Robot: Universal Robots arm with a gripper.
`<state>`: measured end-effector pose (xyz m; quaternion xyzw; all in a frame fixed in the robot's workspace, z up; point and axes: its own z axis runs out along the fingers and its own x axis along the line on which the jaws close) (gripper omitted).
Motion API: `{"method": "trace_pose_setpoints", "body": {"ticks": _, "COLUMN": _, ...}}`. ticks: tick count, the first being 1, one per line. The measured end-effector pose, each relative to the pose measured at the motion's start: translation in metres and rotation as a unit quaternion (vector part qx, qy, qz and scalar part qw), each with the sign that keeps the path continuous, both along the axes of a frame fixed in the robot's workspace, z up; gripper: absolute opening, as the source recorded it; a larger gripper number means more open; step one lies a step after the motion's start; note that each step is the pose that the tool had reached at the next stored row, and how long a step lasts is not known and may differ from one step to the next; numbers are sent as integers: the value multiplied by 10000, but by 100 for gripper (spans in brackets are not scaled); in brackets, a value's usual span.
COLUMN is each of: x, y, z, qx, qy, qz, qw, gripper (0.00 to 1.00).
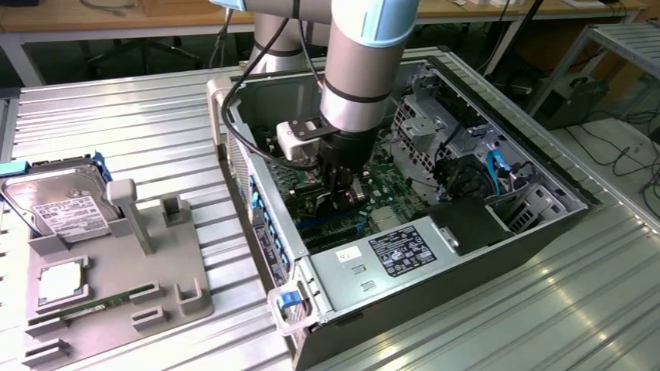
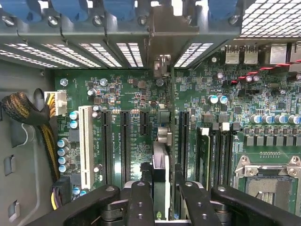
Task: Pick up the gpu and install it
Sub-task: 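Insert the gpu into the slot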
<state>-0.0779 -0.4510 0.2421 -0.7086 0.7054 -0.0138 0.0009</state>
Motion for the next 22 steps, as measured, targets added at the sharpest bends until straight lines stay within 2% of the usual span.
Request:
{"method": "trace_pose_setpoints", "body": {"ticks": 1, "x": -1, "y": 0, "z": -5, "qx": 0, "qy": 0, "qz": 0, "qw": 10000, "gripper": 27}}
{"method": "trace_pose_setpoints", "body": {"ticks": 2, "x": -1, "y": -1, "z": -54, "qx": -3, "qy": 1, "qz": 0, "qw": 10000, "gripper": 27}}
{"method": "trace_pose_setpoints", "body": {"ticks": 3, "x": -1, "y": 0, "z": -143, "qx": 0, "qy": 1, "qz": 0, "qw": 10000, "gripper": 27}}
{"method": "trace_pose_setpoints", "body": {"ticks": 7, "x": -1, "y": 0, "z": -161, "qx": 4, "qy": 1, "qz": 0, "qw": 10000, "gripper": 27}}
{"method": "trace_pose_setpoints", "body": {"ticks": 9, "x": 2, "y": 9, "z": -191, "qx": 42, "qy": -17, "qz": -1, "qw": 10000, "gripper": 28}}
{"method": "trace_pose_setpoints", "body": {"ticks": 10, "x": 0, "y": 4, "z": -170, "qx": 14, "qy": -5, "qz": -1, "qw": 10000, "gripper": 28}}
{"method": "trace_pose_setpoints", "body": {"ticks": 11, "x": -2, "y": 0, "z": -159, "qx": 9, "qy": -4, "qz": 0, "qw": 10000, "gripper": 34}}
{"method": "trace_pose_setpoints", "body": {"ticks": 12, "x": -1, "y": 1, "z": -126, "qx": 10, "qy": -6, "qz": 0, "qw": 10000, "gripper": 34}}
{"method": "trace_pose_setpoints", "body": {"ticks": 15, "x": -2, "y": 6, "z": 111, "qx": 6, "qy": -36, "qz": 0, "qw": 10000, "gripper": 34}}
{"method": "trace_pose_setpoints", "body": {"ticks": 22, "x": -4, "y": 9, "z": 428, "qx": 6, "qy": -71, "qz": 0, "qw": 10000, "gripper": 34}}
